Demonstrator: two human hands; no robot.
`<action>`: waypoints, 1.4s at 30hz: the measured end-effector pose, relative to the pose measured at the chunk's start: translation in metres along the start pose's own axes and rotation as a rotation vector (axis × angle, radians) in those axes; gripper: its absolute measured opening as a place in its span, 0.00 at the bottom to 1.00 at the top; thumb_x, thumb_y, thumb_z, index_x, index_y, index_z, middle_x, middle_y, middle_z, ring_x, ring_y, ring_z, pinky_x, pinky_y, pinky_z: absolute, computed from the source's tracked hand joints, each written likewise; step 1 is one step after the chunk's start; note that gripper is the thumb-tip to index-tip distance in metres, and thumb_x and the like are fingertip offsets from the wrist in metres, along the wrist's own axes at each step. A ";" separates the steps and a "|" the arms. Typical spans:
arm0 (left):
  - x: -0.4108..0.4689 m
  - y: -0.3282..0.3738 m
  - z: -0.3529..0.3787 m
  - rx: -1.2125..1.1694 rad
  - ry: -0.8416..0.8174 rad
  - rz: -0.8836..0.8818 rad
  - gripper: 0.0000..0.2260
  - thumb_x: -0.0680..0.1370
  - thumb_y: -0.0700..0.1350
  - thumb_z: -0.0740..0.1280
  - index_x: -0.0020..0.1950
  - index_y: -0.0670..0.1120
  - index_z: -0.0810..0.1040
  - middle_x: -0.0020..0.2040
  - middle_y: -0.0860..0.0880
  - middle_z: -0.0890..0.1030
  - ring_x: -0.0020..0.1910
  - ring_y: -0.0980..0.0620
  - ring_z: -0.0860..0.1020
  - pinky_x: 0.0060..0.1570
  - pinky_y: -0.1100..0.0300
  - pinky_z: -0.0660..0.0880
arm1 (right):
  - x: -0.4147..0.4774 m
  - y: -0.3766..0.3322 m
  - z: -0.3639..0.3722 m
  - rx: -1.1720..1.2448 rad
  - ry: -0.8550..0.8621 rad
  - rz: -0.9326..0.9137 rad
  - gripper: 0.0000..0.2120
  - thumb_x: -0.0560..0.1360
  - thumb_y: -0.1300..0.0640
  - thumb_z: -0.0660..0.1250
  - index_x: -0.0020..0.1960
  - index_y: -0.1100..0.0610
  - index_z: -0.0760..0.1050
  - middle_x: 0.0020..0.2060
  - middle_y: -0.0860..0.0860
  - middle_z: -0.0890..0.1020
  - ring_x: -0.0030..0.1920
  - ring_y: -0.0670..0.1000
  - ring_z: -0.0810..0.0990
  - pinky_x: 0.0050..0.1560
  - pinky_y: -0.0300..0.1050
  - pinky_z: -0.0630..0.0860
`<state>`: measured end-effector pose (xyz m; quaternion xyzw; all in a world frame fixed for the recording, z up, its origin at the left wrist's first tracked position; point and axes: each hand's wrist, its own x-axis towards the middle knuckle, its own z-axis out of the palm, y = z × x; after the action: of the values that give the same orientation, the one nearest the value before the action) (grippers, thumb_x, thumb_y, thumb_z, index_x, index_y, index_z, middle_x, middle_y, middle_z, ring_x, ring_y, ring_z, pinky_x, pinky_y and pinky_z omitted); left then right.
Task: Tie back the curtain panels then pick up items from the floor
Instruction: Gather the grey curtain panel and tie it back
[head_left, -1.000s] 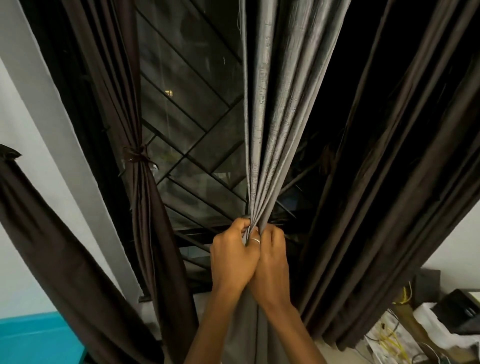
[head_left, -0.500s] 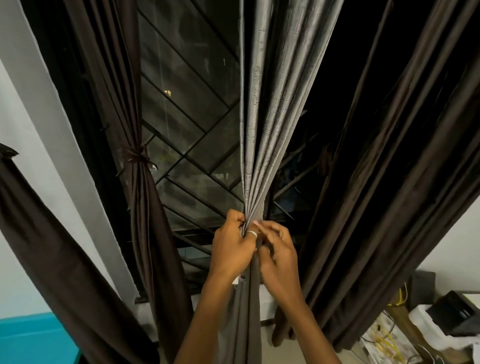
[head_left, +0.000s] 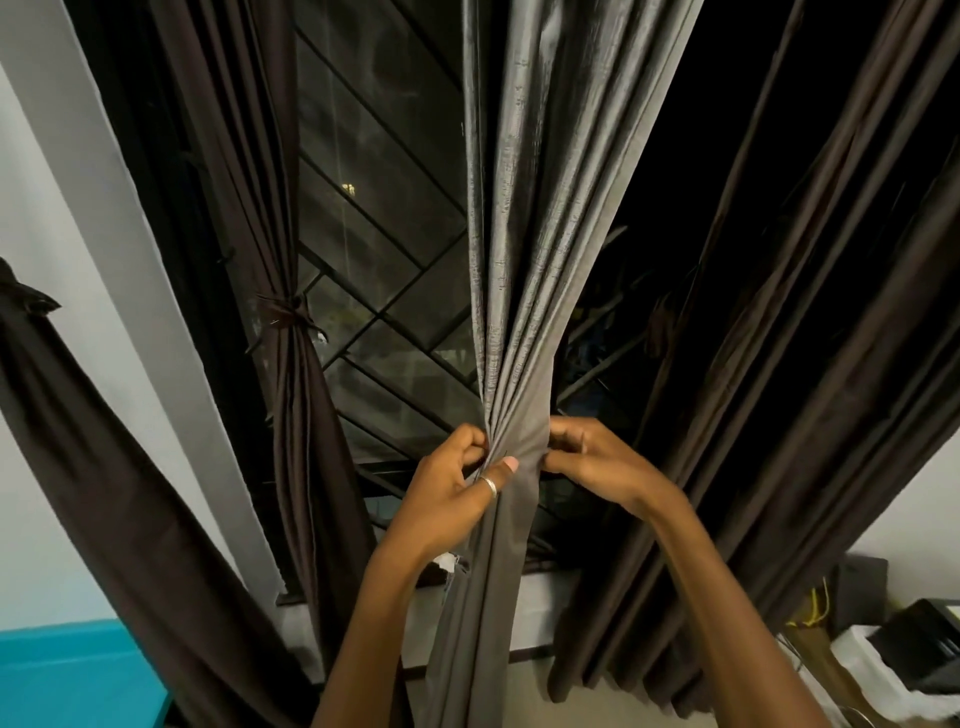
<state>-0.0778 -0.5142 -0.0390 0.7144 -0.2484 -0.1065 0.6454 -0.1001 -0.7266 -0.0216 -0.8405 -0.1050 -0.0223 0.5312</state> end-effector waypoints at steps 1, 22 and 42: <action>0.001 -0.001 -0.001 0.008 0.002 0.005 0.09 0.80 0.47 0.71 0.59 0.51 0.77 0.55 0.57 0.85 0.56 0.57 0.83 0.59 0.50 0.81 | 0.001 0.000 0.001 -0.013 -0.007 -0.004 0.22 0.74 0.71 0.64 0.58 0.50 0.83 0.56 0.48 0.86 0.59 0.49 0.84 0.60 0.43 0.80; 0.027 -0.007 0.015 0.487 0.423 0.046 0.08 0.78 0.51 0.72 0.52 0.48 0.80 0.44 0.54 0.82 0.34 0.57 0.82 0.38 0.63 0.78 | -0.031 -0.006 0.059 0.613 0.537 0.174 0.04 0.82 0.63 0.65 0.55 0.59 0.77 0.39 0.56 0.83 0.41 0.54 0.85 0.45 0.46 0.84; 0.009 0.005 0.018 0.504 0.459 -0.086 0.16 0.76 0.54 0.72 0.60 0.52 0.75 0.55 0.56 0.76 0.45 0.57 0.80 0.45 0.59 0.75 | -0.031 0.014 0.094 0.173 0.489 -0.017 0.30 0.74 0.73 0.69 0.69 0.49 0.73 0.64 0.42 0.73 0.53 0.48 0.85 0.51 0.44 0.83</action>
<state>-0.0798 -0.5347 -0.0355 0.8666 -0.0848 0.0945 0.4826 -0.1341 -0.6530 -0.0795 -0.7605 0.0180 -0.2204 0.6106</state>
